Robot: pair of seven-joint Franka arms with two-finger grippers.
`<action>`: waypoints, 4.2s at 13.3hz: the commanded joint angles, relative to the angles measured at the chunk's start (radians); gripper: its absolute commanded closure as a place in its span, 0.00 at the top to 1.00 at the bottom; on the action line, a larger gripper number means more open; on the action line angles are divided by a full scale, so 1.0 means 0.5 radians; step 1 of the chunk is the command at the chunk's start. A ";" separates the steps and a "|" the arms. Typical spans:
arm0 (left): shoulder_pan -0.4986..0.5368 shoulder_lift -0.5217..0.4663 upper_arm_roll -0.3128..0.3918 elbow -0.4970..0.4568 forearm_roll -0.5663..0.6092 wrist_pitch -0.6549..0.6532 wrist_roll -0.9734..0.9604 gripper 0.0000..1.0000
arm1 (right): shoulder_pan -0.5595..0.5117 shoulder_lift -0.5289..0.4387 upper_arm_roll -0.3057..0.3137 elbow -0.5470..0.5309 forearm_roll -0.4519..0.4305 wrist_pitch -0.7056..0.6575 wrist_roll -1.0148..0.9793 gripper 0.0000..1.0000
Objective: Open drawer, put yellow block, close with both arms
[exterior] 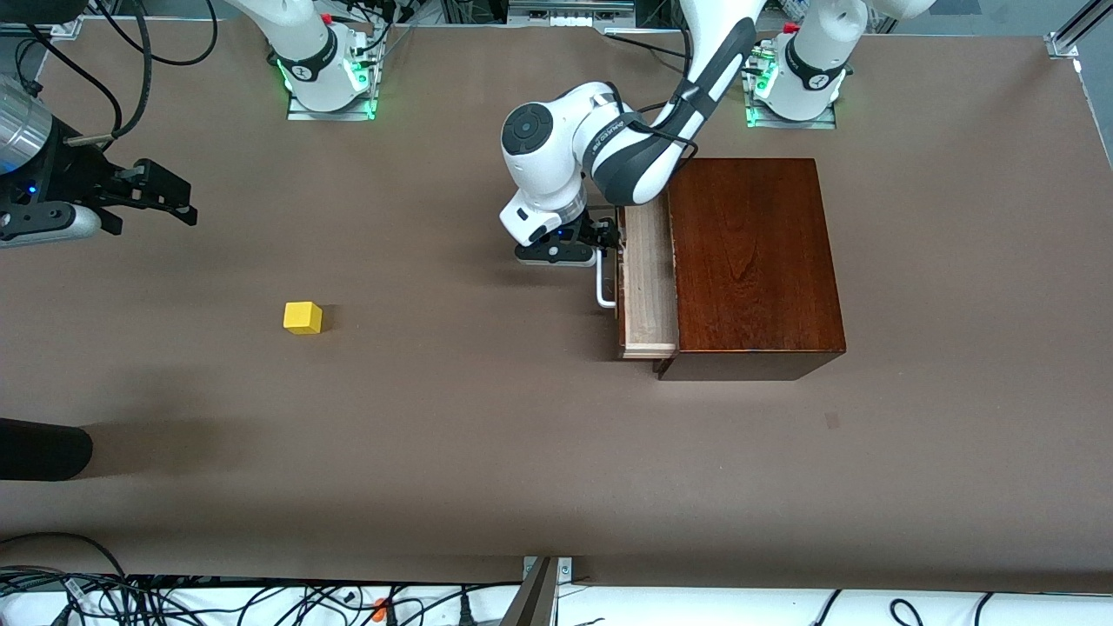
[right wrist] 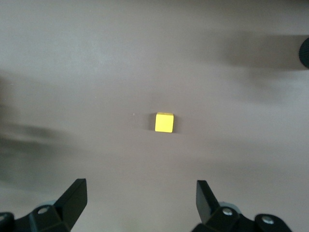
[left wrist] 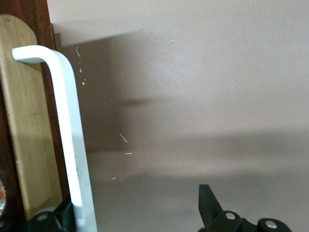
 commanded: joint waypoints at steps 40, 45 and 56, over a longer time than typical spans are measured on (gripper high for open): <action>1.293 -0.735 -0.017 0.524 -0.536 -1.244 1.321 1.00 | 0.033 0.591 0.062 -0.699 -0.040 1.068 0.028 1.00; 1.352 -1.216 0.170 -0.249 -0.497 -0.671 1.463 1.00 | 0.008 0.671 0.059 -0.948 -0.037 1.378 0.028 1.00; 1.416 -1.272 0.097 -0.262 -0.306 -0.717 1.656 1.00 | 0.002 0.788 0.059 -1.102 -0.040 1.707 0.025 0.76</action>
